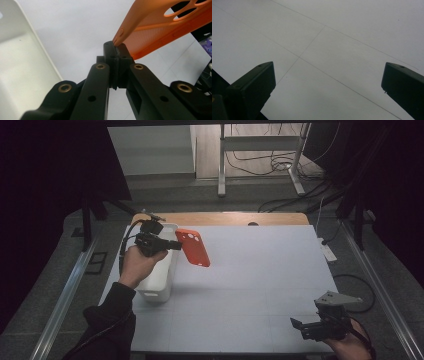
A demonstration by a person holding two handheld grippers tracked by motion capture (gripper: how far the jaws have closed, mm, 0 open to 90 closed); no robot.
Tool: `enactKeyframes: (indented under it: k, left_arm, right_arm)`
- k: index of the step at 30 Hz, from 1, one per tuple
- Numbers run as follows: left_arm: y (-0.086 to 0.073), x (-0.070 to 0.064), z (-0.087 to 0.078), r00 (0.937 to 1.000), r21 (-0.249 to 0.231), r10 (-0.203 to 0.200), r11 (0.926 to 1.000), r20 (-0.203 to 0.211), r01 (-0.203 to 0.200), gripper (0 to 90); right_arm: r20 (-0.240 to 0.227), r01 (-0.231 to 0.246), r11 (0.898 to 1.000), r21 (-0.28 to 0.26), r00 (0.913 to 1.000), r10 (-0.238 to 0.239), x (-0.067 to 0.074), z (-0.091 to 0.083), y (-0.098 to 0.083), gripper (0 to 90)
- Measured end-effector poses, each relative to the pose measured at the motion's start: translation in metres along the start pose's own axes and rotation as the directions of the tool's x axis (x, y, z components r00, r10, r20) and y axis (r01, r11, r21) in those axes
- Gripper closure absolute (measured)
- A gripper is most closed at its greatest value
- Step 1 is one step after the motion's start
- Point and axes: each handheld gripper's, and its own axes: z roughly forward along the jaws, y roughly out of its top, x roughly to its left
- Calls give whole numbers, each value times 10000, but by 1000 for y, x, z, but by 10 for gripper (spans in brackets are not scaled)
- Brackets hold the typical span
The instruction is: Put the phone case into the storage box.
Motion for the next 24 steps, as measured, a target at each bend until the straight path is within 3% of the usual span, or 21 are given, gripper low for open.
enactKeyframes:
  k: [24]
  left_arm:
    - [28, 28, -19, 9954, -21, -575, 9983, -761, 576, 890]
  right_arm:
    - [-74, 122, 9999, -2, 9999, -122, 1, -1, -1, 0]
